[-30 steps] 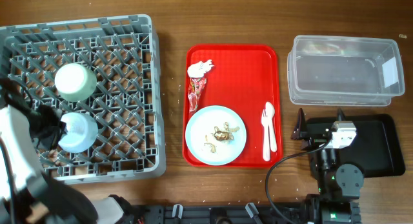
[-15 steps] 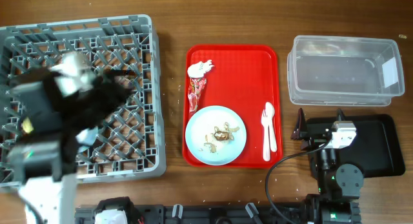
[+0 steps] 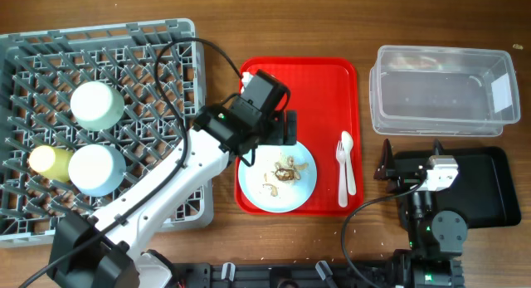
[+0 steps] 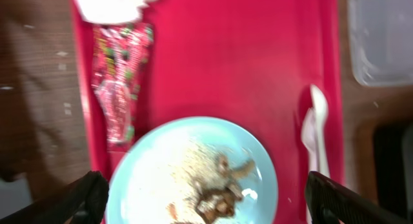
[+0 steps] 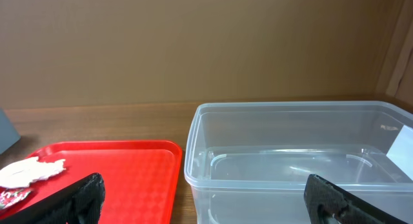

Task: Sort waste into correct bins and load items into the dishwasher rack
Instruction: 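Move the left gripper to the white fork and grasp it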

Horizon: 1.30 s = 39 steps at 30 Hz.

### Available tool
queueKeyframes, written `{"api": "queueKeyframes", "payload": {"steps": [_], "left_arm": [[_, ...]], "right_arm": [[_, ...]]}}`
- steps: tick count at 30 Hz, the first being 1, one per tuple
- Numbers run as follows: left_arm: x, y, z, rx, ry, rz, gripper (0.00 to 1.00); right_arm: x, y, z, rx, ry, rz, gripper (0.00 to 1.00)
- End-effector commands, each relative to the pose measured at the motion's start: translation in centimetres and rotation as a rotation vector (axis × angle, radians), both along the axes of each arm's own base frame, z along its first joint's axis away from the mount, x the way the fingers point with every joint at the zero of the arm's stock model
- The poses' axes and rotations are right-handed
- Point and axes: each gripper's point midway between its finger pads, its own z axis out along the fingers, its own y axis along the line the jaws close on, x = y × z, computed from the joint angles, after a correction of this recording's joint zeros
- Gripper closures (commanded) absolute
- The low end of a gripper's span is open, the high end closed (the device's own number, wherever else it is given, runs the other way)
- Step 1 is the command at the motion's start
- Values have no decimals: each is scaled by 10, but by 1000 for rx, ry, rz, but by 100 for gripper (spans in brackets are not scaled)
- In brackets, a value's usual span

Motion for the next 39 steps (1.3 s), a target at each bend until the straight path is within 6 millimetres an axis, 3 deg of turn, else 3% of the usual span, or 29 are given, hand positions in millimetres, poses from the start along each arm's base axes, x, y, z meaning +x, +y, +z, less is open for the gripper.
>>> {"api": "queueKeyframes", "payload": {"steps": [1, 4, 5, 6, 8, 15, 20, 24, 28, 33, 36, 39], "left_arm": [[-15, -29, -1, -62, 53, -41, 1], [-26, -46, -25, -64, 133, 21, 8], [-29, -52, -30, -61, 141, 12, 16], [-33, -60, -34, -57, 142, -5, 31], [-35, -66, -40, -32, 115, 52, 39], [-36, -80, -40, -26, 42, 94, 43], [-32, -127, -29, -182, -8, 28, 42], [-38, -149, -52, -183, -4, -10, 39], [-59, -167, -66, -170, 6, -63, 43], [-65, -170, -85, -155, 30, -7, 46], [-63, -173, -83, -169, 19, -7, 59], [-64, -172, -94, -147, 31, -6, 58]], "right_arm": [[0, -2, 1, 12, -5, -12, 0], [0, -2, 1, 12, -5, -12, 0], [0, -2, 1, 11, -5, -12, 0], [0, -2, 1, 12, -5, -12, 0], [0, -2, 1, 12, -5, -12, 0], [0, -2, 1, 12, -5, -12, 0], [0, -2, 1, 12, -5, -12, 0], [0, -2, 1, 12, -5, -12, 0], [0, -2, 1, 12, -5, -12, 0], [0, -2, 1, 12, -5, -12, 0], [0, -2, 1, 12, -5, -12, 0], [0, -2, 1, 12, -5, -12, 0]]}}
